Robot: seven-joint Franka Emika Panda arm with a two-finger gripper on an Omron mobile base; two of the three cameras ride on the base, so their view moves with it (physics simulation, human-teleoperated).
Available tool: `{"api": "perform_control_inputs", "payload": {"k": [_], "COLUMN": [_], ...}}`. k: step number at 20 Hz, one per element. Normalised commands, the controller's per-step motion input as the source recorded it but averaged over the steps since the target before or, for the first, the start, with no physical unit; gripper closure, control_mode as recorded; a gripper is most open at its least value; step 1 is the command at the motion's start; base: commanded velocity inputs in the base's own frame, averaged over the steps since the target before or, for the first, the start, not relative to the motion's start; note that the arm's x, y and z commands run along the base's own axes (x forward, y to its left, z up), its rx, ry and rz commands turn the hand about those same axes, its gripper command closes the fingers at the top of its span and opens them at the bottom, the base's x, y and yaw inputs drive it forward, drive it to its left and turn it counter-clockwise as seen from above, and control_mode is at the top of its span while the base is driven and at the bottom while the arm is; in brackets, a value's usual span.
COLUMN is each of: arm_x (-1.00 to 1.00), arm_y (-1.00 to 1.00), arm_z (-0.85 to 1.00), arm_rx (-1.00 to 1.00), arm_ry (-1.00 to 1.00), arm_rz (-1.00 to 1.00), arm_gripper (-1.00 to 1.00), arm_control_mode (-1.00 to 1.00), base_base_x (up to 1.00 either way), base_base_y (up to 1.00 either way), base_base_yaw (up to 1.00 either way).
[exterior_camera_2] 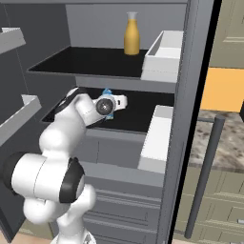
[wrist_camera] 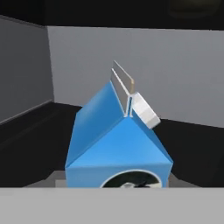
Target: Take out the milk from the fridge and place it on the tray on the counter. Then take the sugar cube near the tray and place it in the tray.
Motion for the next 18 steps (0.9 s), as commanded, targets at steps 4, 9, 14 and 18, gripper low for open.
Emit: {"api": "perform_control_inputs", "payload": {"k": [4, 9, 14, 18], "arm_x": [-0.81, -0.71, -0.87, -0.84], "arm_y": [-0.02, -0.04, 0.0, -0.16], "arm_z": [0.2, 0.17, 0.43, 0.98], "arm_rx": [0.0, 0.0, 0.0, 0.01], "arm_ry": [-0.18, -0.03, 0.0, 0.0], "arm_rz": [0.0, 0.0, 0.0, 0.0], "arm_gripper": [1.0, 1.0, 1.0, 1.0], "arm_control_mode": [-1.0, -1.0, -1.0, -1.0], "base_base_x": [0.0, 0.0, 0.0, 0.0], "base_base_y": [0.0, 0.0, 0.0, 0.0], "base_base_yaw": [0.0, 0.0, 0.0, 0.0]}}
